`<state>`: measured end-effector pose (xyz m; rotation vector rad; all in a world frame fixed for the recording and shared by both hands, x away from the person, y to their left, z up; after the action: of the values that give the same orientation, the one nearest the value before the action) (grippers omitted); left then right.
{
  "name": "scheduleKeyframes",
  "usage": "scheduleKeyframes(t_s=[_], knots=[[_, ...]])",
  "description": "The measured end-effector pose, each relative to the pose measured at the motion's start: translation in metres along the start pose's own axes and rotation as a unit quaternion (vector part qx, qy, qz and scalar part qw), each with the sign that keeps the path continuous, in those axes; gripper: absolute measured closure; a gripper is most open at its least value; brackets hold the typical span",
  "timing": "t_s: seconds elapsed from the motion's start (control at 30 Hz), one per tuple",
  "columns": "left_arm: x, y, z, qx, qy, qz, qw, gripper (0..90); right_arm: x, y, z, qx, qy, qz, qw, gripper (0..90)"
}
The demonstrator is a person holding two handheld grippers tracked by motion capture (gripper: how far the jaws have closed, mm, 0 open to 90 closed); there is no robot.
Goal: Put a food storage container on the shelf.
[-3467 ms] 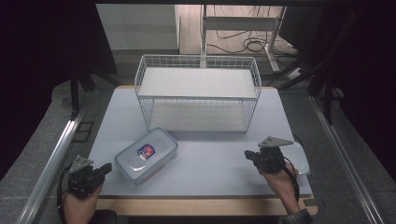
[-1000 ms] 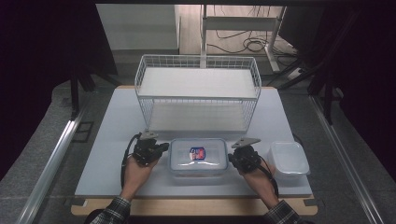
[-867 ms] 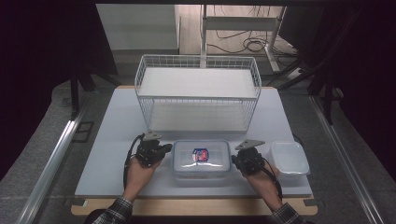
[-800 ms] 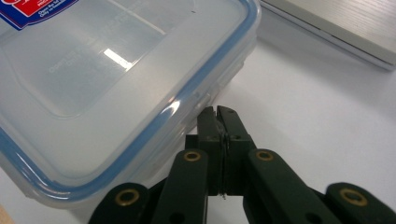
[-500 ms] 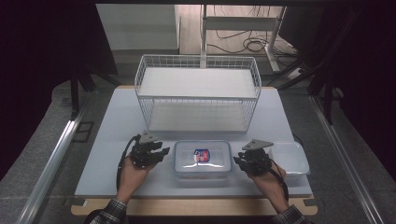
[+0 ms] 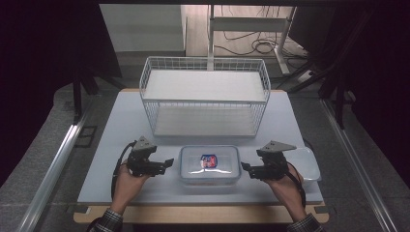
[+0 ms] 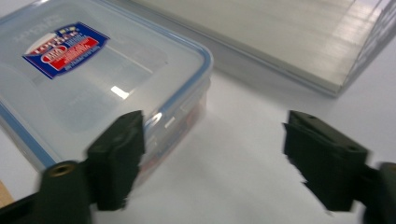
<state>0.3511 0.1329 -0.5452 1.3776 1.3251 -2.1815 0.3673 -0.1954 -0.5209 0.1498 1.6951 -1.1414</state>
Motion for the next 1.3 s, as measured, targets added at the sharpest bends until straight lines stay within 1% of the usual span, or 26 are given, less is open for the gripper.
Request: scheduleKeyframes(t_s=[0.07, 0.1, 0.2, 0.27, 0.33, 0.4, 0.47, 0.53, 0.6, 0.67, 0.73, 0.8, 0.9, 1.0, 1.07, 1.13, 1.2, 1.23, 1.27, 1.3], knots=[[-0.002, -0.001, 0.002, 0.01, 0.004, 0.01, 0.9999, 10.1, -0.002, 0.0, -0.003, -0.011, -0.002, 0.007, 0.9999, 15.4], [-0.002, -0.002, 0.003, 0.012, 0.005, 0.012, 0.9999, 9.4, -0.003, 0.001, -0.004, -0.014, -0.003, 0.008, 0.9999, 13.7], [-0.005, -0.005, 0.006, 0.029, -0.007, 0.014, 0.9994, 8.2, -0.006, 0.002, -0.008, -0.026, -0.006, 0.012, 0.9996, 9.8], [-0.006, -0.005, 0.008, 0.029, -0.008, 0.01, 0.9995, 7.6, -0.007, 0.003, -0.011, -0.034, -0.007, 0.012, 0.9993, 8.3], [-0.006, -0.004, 0.011, 0.029, -0.005, 0.007, 0.9995, 6.7, -0.008, 0.004, -0.013, -0.036, -0.013, 0.011, 0.9992, 6.7], [-0.008, -0.002, 0.016, 0.034, -0.006, 0.003, 0.9994, 6.2, -0.009, 0.006, -0.016, -0.041, -0.012, 0.008, 0.9991, 6.5], [-0.009, 0.001, 0.021, 0.038, -0.005, -0.003, 0.9992, 7.1, -0.01, 0.008, -0.018, -0.047, -0.003, 0.01, 0.9988, 6.5], [-0.01, 0.003, 0.028, 0.057, -0.009, -0.007, 0.9983, 7.3, -0.011, 0.01, -0.022, -0.057, 0.006, 0.004, 0.9983, 6.4], [-0.012, 0.006, 0.034, 0.074, -0.011, -0.009, 0.9972, 6.9, -0.011, 0.012, -0.024, -0.058, 0.001, -0.003, 0.9983, 5.5], [-0.013, 0.009, 0.041, 0.092, -0.012, -0.014, 0.9956, 5.1, -0.011, 0.014, -0.026, -0.056, -0.008, -0.011, 0.9983, 2.4], [-0.014, 0.012, 0.045, 0.106, -0.017, -0.014, 0.9941, 3.6, -0.011, 0.018, -0.028, -0.056, -0.009, -0.017, 0.9983, 1.1], [-0.015, 0.016, 0.048, 0.116, -0.024, -0.023, 0.9927, 3.6, -0.012, 0.021, -0.03, -0.059, 0.001, -0.02, 0.998, 0.8], [-0.014, 0.024, 0.048, 0.12, -0.031, -0.033, 0.9917, 3.7, -0.01, 0.027, -0.033, -0.071, 0.008, -0.037, 0.9968, 0.2], [-0.011, 0.031, 0.047, 0.127, -0.036, -0.045, 0.9902, 3.8, -0.009, 0.032, -0.034, -0.087, 0.028, -0.048, 0.9946, 1.6], [-0.008, 0.036, 0.047, 0.133, -0.043, -0.057, 0.9885, 3.4, -0.008, 0.036, -0.035, -0.101, 0.044, -0.055, 0.9924, 1.9], [-0.005, 0.04, 0.048, 0.148, -0.052, -0.066, 0.9854, 3.1, -0.007, 0.04, -0.036, -0.117, 0.063, -0.061, 0.9893, 2.3], [-0.003, 0.043, 0.051, 0.166, -0.063, -0.073, 0.9813, 2.4, -0.006, 0.043, -0.035, -0.129, 0.084, -0.067, 0.9858, 2.2], [-0.002, 0.044, 0.053, 0.176, -0.063, -0.079, 0.9792, 1.9, -0.005, 0.044, -0.035, -0.136, 0.09, -0.068, 0.9843, 2.4], [-0.001, 0.046, 0.054, 0.178, -0.064, -0.082, 0.9784, 1.3, -0.004, 0.045, -0.035, -0.145, 0.097, -0.07, 0.9821, 2.5], [-0.001, 0.046, 0.055, 0.178, -0.066, -0.082, 0.9783, 0.0, -0.003, 0.046, -0.035, -0.154, 0.107, -0.073, 0.9795, 2.7]])
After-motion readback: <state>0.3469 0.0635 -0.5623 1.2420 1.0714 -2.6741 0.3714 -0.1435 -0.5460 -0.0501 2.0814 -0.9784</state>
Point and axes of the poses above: each handheld gripper's, and its own axes: y roughly forward along the jaws, x roughly out of its underside, z roughly to its right, the point moved 8 cm from there along y, roughly forward along the jaws, and after that the axes turned 2 degrees about z, right-handed, at the moved point
